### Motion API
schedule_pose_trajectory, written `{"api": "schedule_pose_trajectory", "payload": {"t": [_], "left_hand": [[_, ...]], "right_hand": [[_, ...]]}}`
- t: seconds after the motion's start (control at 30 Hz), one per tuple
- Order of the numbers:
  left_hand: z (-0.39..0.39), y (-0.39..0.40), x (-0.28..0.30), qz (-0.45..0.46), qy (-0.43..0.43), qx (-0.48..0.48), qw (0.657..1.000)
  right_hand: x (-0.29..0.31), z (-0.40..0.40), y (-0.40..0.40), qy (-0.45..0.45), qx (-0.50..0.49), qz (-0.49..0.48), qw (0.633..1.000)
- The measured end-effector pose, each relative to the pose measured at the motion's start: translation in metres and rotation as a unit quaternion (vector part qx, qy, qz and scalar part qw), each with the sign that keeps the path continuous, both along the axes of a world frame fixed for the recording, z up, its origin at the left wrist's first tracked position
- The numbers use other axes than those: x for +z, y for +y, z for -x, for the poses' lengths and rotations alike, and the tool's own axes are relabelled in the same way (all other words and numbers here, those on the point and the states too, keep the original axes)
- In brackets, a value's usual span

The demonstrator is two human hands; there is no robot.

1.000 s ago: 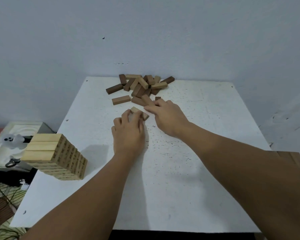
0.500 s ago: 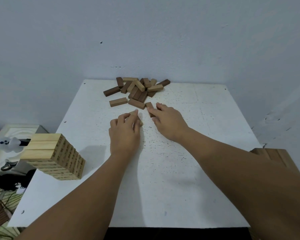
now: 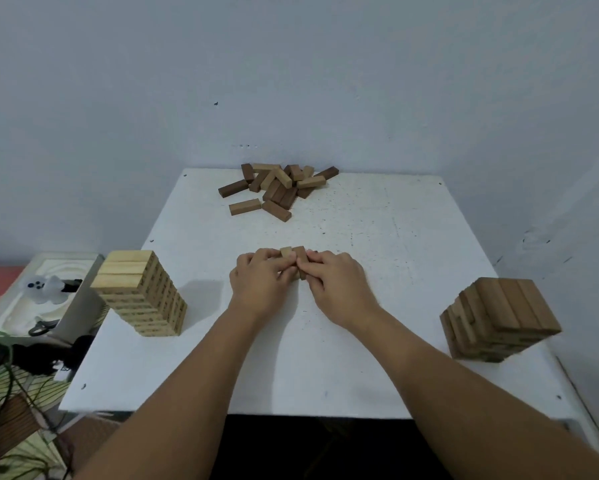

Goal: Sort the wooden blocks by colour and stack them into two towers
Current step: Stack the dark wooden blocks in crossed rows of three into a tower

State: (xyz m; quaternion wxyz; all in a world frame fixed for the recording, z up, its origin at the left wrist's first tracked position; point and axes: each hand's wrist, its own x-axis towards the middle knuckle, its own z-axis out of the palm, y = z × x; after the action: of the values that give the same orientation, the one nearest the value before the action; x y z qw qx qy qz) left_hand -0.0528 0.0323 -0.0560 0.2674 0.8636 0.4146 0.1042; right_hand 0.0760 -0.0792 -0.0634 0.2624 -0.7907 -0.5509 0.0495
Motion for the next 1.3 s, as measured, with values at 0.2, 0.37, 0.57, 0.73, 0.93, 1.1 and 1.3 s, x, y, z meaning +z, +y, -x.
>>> {"api": "schedule_pose_trajectory", "payload": {"t": [0.2, 0.37, 0.57, 0.73, 0.93, 1.1, 1.3], "left_hand": [[0.046, -0.055, 0.007, 0.058, -0.037, -0.014, 0.998], [0.069, -0.069, 0.011, 0.135, -0.106, -0.042, 0.984], [0.068, -0.056, 0.031, 0.188, -0.025, -0.063, 0.980], [0.055, -0.048, 0.039, 0.162, 0.005, -0.100, 0.982], [0.062, -0.045, 0.030, 0.166, 0.001, -0.109, 0.980], [0.060, -0.045, 0.032, 0.171, 0.014, -0.125, 0.977], [0.058, -0.044, 0.033, 0.186, 0.020, -0.131, 0.974]], "right_hand": [[0.003, 0.044, -0.071, 0.050, -0.003, 0.014, 0.999], [0.015, 0.036, -0.106, 0.208, 0.042, 0.013, 0.977], [0.031, 0.005, -0.100, 0.189, 0.052, 0.163, 0.967], [0.030, -0.001, -0.091, 0.184, 0.048, 0.191, 0.963], [0.019, 0.003, -0.095, 0.185, 0.031, 0.136, 0.973], [0.020, 0.004, -0.096, 0.187, 0.035, 0.134, 0.973], [0.019, 0.006, -0.096, 0.178, 0.029, 0.126, 0.976]]}}
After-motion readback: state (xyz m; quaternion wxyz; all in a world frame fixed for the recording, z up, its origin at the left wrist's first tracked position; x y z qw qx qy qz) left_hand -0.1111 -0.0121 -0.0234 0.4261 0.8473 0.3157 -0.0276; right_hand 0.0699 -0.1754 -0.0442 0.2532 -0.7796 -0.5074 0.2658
